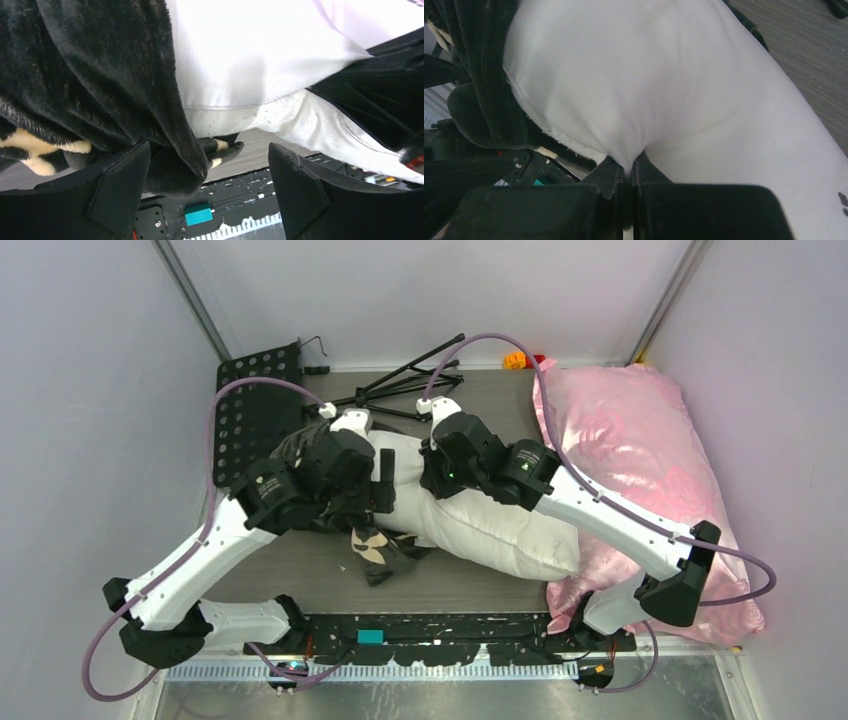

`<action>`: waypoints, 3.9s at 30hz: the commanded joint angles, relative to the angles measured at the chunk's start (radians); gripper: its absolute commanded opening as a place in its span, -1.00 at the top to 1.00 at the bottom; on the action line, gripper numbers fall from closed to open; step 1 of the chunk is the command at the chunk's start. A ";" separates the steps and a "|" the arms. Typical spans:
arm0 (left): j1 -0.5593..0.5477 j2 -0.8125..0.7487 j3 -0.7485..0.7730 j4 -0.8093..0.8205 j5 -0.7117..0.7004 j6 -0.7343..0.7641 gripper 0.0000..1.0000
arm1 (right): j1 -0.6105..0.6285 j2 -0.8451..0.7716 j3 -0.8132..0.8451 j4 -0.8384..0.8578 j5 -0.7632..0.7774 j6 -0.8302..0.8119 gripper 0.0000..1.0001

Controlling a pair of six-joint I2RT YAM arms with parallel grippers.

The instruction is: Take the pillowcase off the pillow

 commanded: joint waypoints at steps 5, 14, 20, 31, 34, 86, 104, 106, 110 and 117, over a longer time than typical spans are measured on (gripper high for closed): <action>0.050 0.039 -0.099 0.038 -0.250 0.094 -0.38 | -0.004 -0.101 0.001 0.125 0.017 0.051 0.99; 0.437 -0.025 -0.194 0.156 -0.188 0.284 0.08 | -0.069 -0.316 -0.151 0.066 0.134 0.048 1.00; 0.694 -0.019 -0.080 0.162 -0.109 0.396 0.32 | -0.125 -0.433 -0.226 -0.022 0.143 0.033 1.00; 0.740 0.036 0.055 0.163 -0.086 0.425 0.92 | -0.127 -0.485 -0.260 -0.082 -0.054 -0.025 0.99; 0.739 0.038 0.050 0.165 -0.037 0.421 0.95 | -0.128 -0.474 -0.256 -0.087 -0.020 -0.012 1.00; 0.947 0.315 0.389 0.195 0.314 0.337 -1.00 | -0.155 0.000 0.299 0.389 0.396 -0.304 -0.70; 0.947 -0.469 -0.744 0.786 0.206 0.378 -1.00 | -0.386 -0.567 -0.637 0.483 0.417 -0.118 -0.93; 0.947 -0.529 -0.836 0.860 0.197 0.369 -0.99 | -0.425 -0.565 -0.691 0.491 0.404 -0.104 -0.96; 0.946 -0.586 -0.957 0.986 0.153 0.333 -1.00 | -0.547 -0.562 -0.802 0.570 0.330 -0.084 -0.99; 0.946 -0.484 -1.066 1.108 0.108 0.292 -1.00 | -0.760 -0.532 -1.011 0.895 0.121 -0.182 -0.99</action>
